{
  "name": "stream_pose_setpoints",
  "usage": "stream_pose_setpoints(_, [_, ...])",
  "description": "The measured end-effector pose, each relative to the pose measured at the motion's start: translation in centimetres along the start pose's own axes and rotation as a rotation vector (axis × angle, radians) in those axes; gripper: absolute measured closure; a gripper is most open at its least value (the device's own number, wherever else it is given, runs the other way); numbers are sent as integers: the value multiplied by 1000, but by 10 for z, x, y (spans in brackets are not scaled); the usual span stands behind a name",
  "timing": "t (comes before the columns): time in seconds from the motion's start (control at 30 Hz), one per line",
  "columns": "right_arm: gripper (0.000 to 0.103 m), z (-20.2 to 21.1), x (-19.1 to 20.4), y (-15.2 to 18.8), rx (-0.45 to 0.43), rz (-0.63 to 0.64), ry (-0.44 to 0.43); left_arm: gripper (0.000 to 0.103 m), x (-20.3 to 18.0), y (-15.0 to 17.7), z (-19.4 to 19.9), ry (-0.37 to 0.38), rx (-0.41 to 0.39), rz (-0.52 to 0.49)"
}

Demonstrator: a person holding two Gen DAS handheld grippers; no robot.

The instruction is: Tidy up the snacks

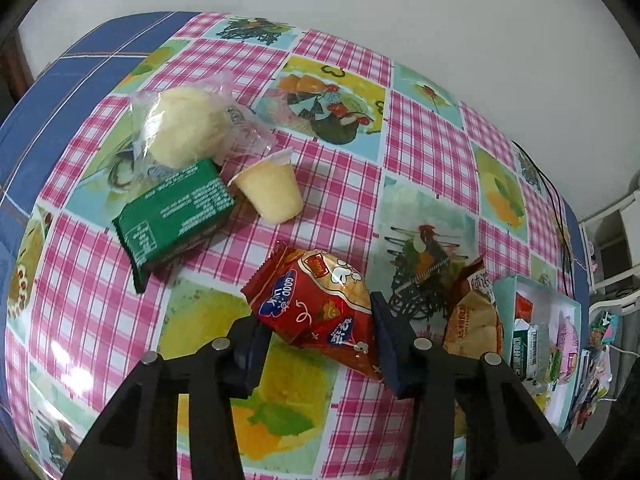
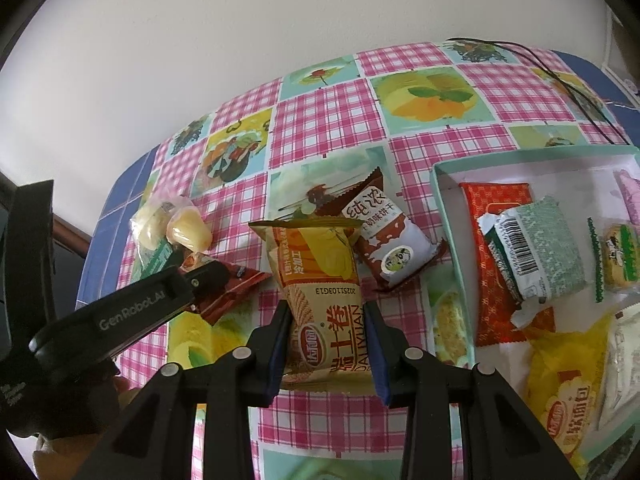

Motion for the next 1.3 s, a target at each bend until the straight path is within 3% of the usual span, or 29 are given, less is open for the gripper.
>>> stream_pose_setpoints(0.37, [65,23,-2,3,-2,9,14,55,-7,21,15,12,46,11])
stream_pose_setpoints(0.87, [65,65,-17,-1,-41,23,53,55,-49,30,65,76,-37,-20])
stream_pose_setpoints(1.3, [65,93,-83,-10,-76,-70,97,55,-110,57,64,109,-28,-99])
Point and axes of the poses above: each gripper's, at about its wrist camera, not at the fingertips, and z roughly against the way its jaws point, x to its left, y to its underside, the point moved 8 cm from there along -z, roughly the way its jaws point, and after that the axes turned 1 degree about z, right-handed, at the moved point
